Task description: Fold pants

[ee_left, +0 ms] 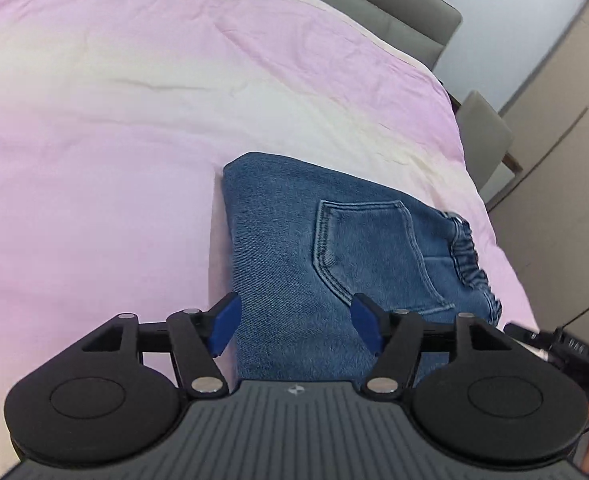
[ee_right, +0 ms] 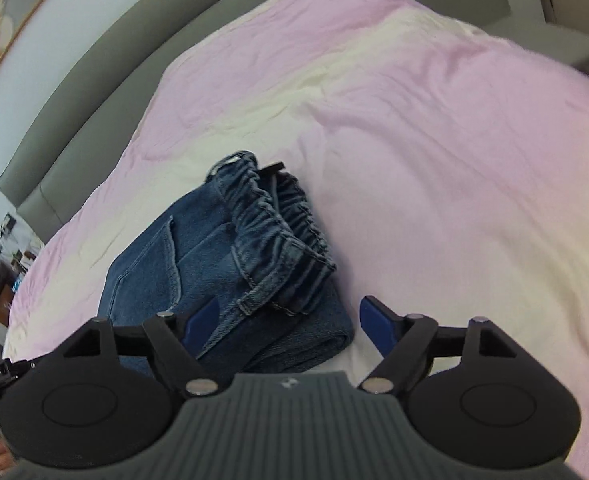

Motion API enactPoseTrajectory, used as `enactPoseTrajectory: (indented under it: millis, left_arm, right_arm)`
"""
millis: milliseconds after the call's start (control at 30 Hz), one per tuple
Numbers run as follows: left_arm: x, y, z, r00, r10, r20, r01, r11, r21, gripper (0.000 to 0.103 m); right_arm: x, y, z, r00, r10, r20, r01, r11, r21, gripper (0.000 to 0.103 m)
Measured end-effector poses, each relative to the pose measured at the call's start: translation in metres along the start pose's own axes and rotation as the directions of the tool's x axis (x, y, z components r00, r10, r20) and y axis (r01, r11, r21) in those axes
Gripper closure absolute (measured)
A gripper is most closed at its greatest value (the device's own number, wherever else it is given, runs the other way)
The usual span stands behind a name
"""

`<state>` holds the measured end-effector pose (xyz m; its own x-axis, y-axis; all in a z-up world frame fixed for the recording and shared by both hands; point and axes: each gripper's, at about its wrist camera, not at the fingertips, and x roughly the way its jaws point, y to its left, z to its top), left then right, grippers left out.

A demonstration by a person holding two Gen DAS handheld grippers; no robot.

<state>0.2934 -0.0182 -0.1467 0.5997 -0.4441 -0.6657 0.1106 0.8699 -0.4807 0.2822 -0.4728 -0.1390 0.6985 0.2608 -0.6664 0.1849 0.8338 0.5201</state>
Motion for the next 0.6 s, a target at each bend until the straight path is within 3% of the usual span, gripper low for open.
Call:
enactPoseTrajectory:
  millis: [100,233,400,600]
  left_arm:
    - [0.017,0.014,0.007,0.999,-0.033,-0.021,0.032,0.996,-0.084,0.023]
    - [0.041,0.026,0.017,0.997,-0.041,-0.061,0.032,0.99,-0.137,0.022]
    - [0.071,0.032,0.023,0.993,-0.033,-0.109,0.017,0.989,-0.148,0.022]
    - [0.084,0.03,0.019,0.993,-0.022,-0.117,0.012,0.996,-0.085,0.022]
  right_arm:
    - [0.018,-0.016,0.0,0.998,0.053,-0.043,-0.05,0.995,0.086,0.028]
    - [0.039,-0.021,0.005,0.993,0.091,-0.078,-0.083,0.992,0.098,0.026]
    - [0.062,-0.027,0.018,0.982,0.144,-0.124,-0.129,0.984,0.122,0.025]
    - [0.074,-0.031,0.024,0.972,0.182,-0.151,-0.164,0.979,0.123,0.026]
